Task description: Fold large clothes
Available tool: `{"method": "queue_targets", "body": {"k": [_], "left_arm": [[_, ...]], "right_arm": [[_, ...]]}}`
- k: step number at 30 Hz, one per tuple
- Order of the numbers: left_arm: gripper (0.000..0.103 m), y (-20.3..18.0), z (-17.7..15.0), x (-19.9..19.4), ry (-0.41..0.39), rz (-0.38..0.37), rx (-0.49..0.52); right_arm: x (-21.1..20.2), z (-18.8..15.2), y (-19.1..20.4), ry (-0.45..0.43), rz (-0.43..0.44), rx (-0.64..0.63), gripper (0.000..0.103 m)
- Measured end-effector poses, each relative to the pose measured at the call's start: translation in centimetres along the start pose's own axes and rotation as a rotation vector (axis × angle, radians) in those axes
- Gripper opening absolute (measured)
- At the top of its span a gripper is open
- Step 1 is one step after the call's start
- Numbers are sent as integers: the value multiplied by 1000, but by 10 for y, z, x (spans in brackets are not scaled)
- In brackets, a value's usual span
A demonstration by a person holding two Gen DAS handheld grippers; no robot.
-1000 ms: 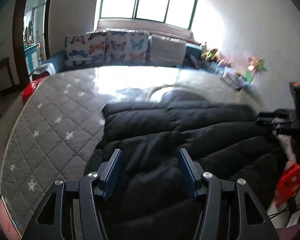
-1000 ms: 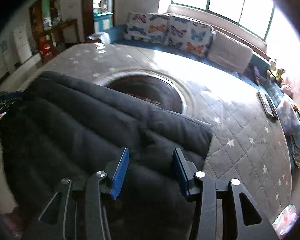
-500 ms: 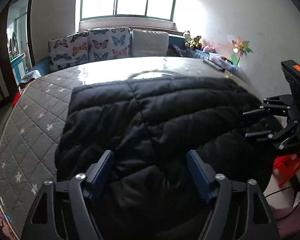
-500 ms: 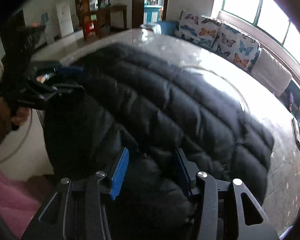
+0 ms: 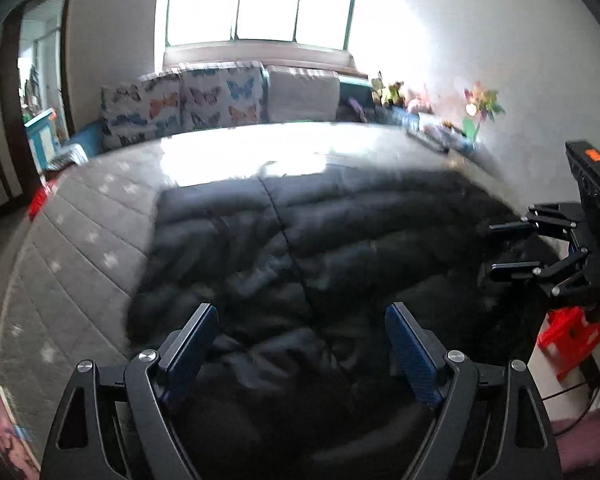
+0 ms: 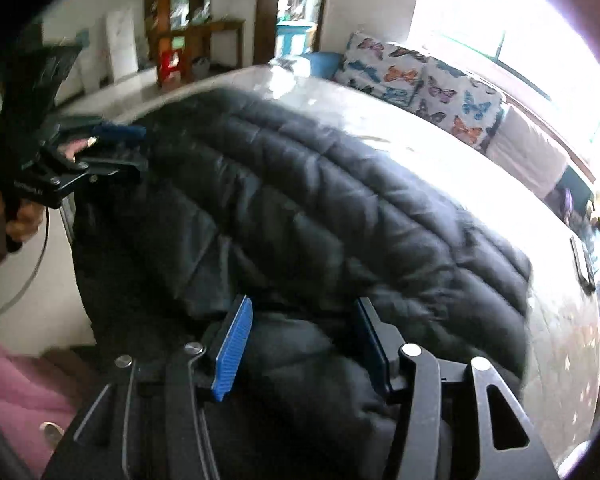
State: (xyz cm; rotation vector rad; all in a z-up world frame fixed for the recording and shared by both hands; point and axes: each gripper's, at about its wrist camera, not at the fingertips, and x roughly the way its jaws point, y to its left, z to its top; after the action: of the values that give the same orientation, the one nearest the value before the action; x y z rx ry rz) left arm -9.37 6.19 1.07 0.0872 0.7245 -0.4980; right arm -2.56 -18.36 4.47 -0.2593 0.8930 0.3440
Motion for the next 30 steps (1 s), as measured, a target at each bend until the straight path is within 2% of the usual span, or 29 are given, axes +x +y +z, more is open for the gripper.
{"method": "queue_targets", "body": {"k": [4,7,9,14,16,20,21,25,30], "left_arm": [[96,28,22,-21,-61,16,-70],[96,61,36,-16,-52,24,-168],[96,86,41,-6,-38,1,-233],[96,130,42,26,23,-36,-359],[96,140,38,41,50,-50,-386],[97,150,25,65,94,-34,-408],[99,154,22,69,96,-54,-424],[103,169,14,84,100,-93,-487],[103,174,8,94,81,-105,-484]], "right_arm": [[-16,4,-44,-35,-32,129,60],[-16,1,-83,-41,-73,236,64],[-13,-3,-108,-35,-62,330,65],[12,-15,-155,-37,78,525,67],[21,-26,-162,-26,129,572,68],[41,-41,-180,-25,225,654,88],[46,-45,-184,-27,257,672,91],[60,-60,-194,-28,346,715,98],[63,-78,-197,-39,449,783,102]]}}
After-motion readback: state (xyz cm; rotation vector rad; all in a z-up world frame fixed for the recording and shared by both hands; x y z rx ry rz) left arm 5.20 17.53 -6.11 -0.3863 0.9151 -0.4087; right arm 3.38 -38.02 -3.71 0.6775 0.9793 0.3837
